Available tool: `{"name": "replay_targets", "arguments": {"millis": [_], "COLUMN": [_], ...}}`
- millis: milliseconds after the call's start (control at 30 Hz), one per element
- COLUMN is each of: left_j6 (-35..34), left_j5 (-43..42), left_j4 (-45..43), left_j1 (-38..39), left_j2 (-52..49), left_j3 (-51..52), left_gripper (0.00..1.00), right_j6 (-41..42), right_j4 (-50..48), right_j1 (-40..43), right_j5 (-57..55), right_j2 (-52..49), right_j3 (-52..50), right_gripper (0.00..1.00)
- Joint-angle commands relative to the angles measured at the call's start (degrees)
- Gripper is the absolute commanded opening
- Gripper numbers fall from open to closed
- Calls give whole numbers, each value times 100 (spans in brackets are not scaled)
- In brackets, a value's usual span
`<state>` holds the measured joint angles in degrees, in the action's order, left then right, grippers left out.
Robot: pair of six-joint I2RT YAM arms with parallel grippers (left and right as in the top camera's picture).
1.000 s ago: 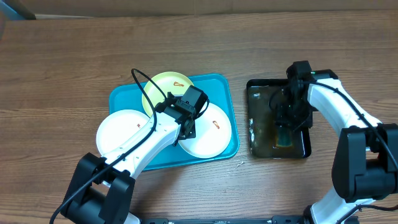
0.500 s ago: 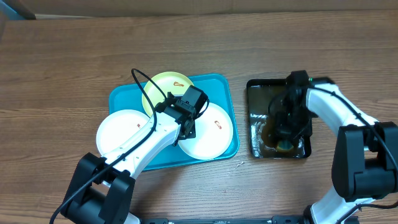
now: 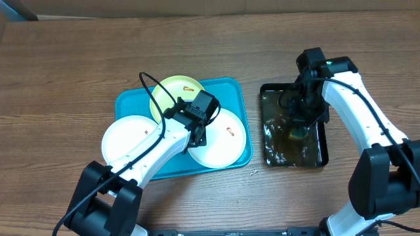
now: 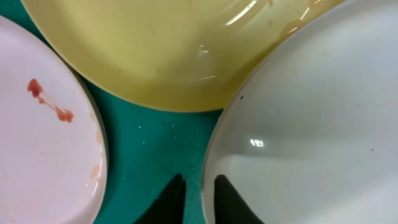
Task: Clean dirty plates on tray and stack at the side
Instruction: 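Lift the sponge out of the water with the right gripper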
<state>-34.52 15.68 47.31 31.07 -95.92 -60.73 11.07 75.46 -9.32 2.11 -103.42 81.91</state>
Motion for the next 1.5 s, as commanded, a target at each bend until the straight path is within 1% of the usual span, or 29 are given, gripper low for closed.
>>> {"name": "replay_targets", "arguments": {"millis": [0,67,133,567,633,733,900,967,1133,1267,1467], "left_j6": [28,28,28,26,28,28,28,31,164,177,177], "left_j5": [48,-31,-162,-328,-326,-326,-328,-326,-330,-319,-269], "left_j4": [55,81,109,-26,-90,-129,-127,-116,-46,216,262], "left_j1": [-31,-31,-31,-31,-31,-31,-31,-31,-31,-31,-31], "left_j2": [-72,-74,-74,-332,-387,-431,-431,-431,-428,-393,-256], "left_j3": [26,26,26,59,59,59,59,57,9,-160,-157], "left_gripper": [22,25,26,25,22,14,12,4,4,4,4], "right_j6": [98,98,96,94,94,94,94,92,-98,-98,7], "right_j4": [28,33,24,-90,-114,-142,-138,-133,22,179,129], "right_j1": [-4,-4,-4,-4,-4,-4,-4,-4,-4,-4,-7], "right_j5": [-122,-122,-122,-122,-122,-122,-122,-120,-192,-208,-356], "right_j2": [168,168,168,166,168,168,168,168,271,511,872], "right_j3": [52,52,48,-66,-66,-66,-66,-63,81,234,234], "right_gripper": [4,4,4,4,4,4,4,4,4,4,4]}}
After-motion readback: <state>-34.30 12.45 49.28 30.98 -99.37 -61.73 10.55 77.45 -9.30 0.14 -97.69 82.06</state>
